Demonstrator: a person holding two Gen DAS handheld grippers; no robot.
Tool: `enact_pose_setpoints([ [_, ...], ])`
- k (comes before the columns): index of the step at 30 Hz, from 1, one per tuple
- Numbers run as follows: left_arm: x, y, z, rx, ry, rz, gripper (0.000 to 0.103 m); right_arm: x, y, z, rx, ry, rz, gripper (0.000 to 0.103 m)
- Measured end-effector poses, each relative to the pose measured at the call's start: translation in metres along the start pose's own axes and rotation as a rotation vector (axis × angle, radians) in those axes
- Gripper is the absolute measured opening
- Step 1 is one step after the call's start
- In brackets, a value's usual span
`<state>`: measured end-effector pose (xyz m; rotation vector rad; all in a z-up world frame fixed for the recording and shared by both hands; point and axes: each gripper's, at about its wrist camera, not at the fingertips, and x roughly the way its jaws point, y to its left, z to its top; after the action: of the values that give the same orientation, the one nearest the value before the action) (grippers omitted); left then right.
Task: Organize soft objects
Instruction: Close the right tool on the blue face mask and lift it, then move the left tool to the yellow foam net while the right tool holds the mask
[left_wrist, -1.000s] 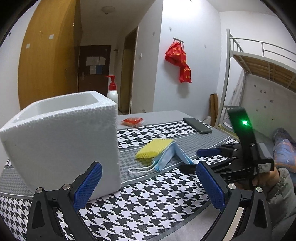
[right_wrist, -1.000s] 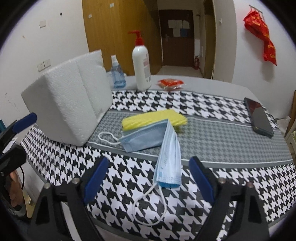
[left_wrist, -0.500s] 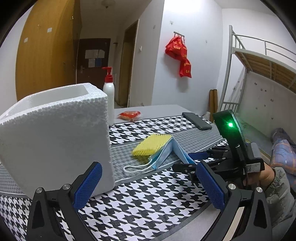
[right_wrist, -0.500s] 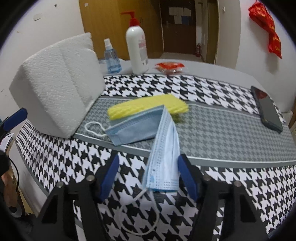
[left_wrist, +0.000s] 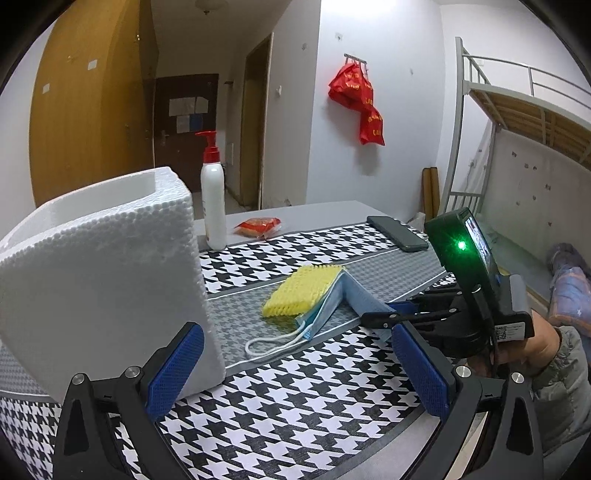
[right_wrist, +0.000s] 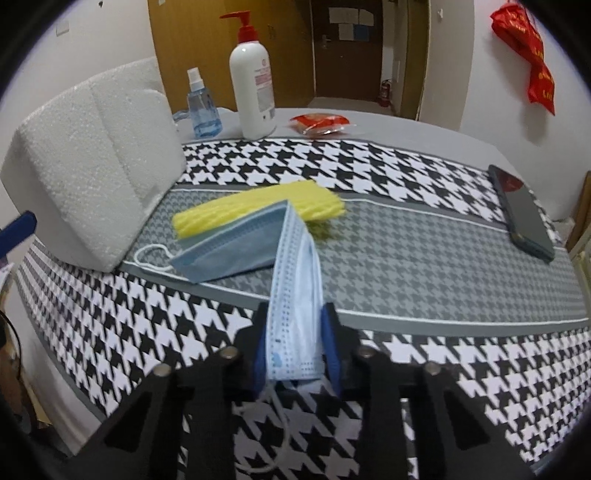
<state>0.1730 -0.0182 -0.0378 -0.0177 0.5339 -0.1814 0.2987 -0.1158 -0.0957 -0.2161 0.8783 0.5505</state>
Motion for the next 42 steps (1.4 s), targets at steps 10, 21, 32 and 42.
enact_pose_setpoints([
  [10, 0.004, -0.015, 0.007, 0.041, -0.009, -0.007, 0.102, -0.034, -0.001, -0.013, 0.009, -0.067, 0.034, 0.011],
  [21, 0.020, -0.033, 0.015, 0.085, 0.008, -0.038, 0.102, -0.077, -0.020, -0.037, 0.047, -0.145, -0.007, 0.011],
  [32, 0.054, -0.039, 0.020, 0.094, 0.082, -0.065, 0.102, -0.102, -0.050, -0.060, 0.149, -0.211, -0.038, 0.011],
  [42, 0.097, -0.042, 0.019, 0.080, 0.189, -0.059, 0.102, -0.109, -0.065, -0.070, 0.198, -0.232, -0.034, 0.012],
])
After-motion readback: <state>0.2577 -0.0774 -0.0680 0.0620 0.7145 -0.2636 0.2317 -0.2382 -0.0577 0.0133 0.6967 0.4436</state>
